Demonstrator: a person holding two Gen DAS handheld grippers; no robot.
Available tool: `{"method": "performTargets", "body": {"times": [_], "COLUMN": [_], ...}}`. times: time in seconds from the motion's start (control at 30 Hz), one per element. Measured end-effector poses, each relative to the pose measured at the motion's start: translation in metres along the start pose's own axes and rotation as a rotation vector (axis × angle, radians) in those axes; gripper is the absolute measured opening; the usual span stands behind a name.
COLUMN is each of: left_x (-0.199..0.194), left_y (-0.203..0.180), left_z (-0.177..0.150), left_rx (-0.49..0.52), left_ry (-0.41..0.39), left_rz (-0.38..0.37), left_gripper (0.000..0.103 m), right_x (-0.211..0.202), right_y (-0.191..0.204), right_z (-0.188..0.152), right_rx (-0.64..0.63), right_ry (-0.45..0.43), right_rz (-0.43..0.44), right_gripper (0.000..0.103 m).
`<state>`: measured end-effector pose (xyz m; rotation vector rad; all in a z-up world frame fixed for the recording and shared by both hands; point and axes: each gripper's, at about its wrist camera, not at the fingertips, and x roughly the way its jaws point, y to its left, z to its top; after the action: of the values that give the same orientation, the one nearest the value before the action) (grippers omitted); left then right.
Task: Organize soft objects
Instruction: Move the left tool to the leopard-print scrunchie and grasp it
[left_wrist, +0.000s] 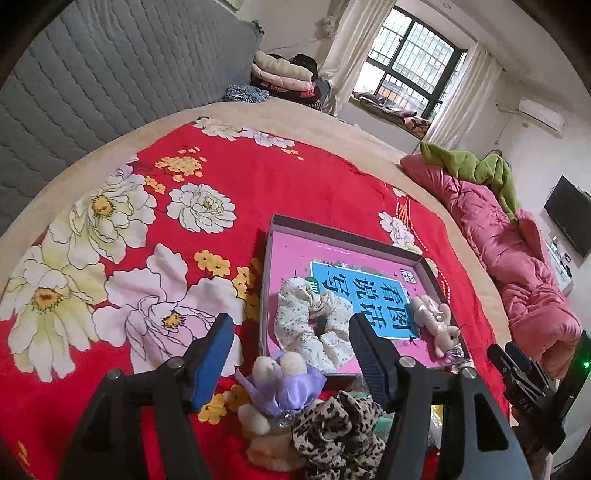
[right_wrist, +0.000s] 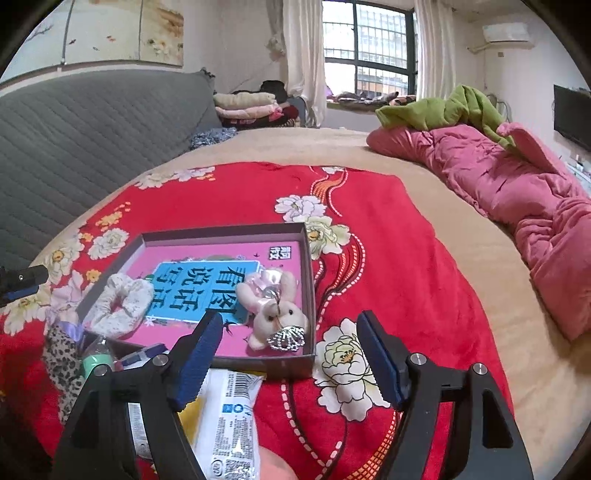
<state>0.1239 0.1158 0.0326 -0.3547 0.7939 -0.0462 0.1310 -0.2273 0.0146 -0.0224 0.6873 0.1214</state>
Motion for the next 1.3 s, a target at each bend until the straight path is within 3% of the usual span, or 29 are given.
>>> {"method": "performTargets", "body": {"times": [0.73, 1.3], "left_x": [-0.054, -0.054], "left_y": [-0.028, -0.040], "left_z": [-0.013, -0.039], "left_rx": [0.045, 0.050], "left_ry": [-0.022, 0.049], "left_rz": [0.020, -0.011], "left_gripper": [0.065, 0.065], "right_x": [-0.053, -0.070], "right_y": [0.008, 0.021], "right_z": [0.000, -0.025], "right_rx": [-0.028, -0.051], "right_ry": [-0.089, -0.054], "right_rz": [0.043, 0.068], "right_gripper": [0.076, 0.076]}}
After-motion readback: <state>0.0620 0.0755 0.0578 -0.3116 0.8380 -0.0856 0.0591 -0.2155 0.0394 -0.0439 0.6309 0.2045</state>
